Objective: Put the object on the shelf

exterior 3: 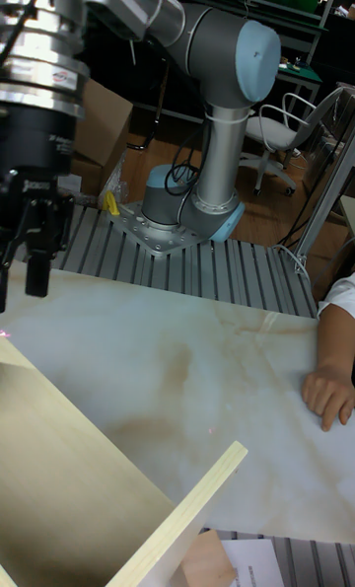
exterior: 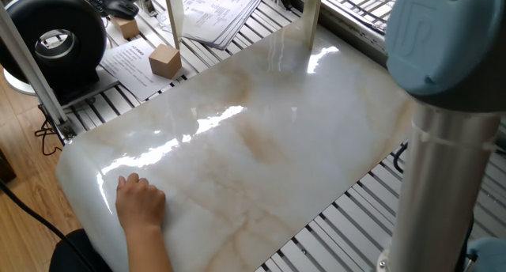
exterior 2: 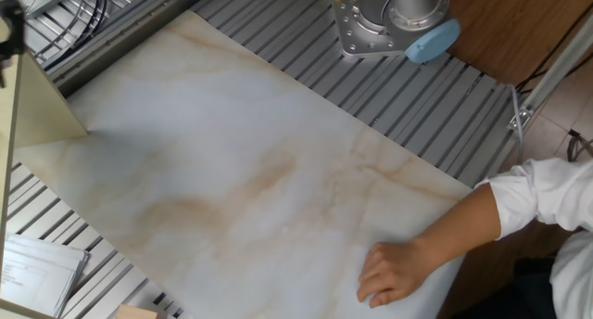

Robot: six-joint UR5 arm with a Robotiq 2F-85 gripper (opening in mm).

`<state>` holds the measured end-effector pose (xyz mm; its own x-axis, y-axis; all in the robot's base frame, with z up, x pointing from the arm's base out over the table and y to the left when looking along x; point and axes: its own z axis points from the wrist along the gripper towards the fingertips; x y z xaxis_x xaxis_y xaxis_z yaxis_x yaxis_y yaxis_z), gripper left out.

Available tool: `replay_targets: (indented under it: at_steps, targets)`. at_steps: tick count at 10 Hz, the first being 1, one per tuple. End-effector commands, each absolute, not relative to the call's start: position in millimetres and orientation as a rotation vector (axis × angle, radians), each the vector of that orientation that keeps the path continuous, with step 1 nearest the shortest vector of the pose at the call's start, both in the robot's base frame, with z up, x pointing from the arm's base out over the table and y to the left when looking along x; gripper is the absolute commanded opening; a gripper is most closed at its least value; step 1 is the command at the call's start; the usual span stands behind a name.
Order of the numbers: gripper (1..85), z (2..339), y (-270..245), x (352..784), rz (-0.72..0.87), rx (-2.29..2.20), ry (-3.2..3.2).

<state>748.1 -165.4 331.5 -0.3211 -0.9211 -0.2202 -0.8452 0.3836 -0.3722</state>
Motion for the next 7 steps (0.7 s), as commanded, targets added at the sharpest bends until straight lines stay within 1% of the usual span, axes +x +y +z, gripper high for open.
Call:
replay_targets:
  at_steps: [1,2,3,4,5,6,7]
  targets:
    - [60.3,339.9,-142.9,707.2,-0.213,-1.383,2.384]
    - [58.0,336.8,-132.7,691.6,-0.142,-1.309,2.448]
    - [47.7,335.0,-121.8,678.0,-0.075,-1.195,2.530]
    - [3.0,335.4,-125.1,670.6,-0.091,-1.068,2.621]
    - [1.3,337.3,-135.6,664.0,-0.104,-0.996,2.702]
    - [1.3,332.7,-115.1,637.5,0.062,-0.974,2.786]
    - [1.3,331.6,-112.9,628.5,0.095,-0.947,2.828]
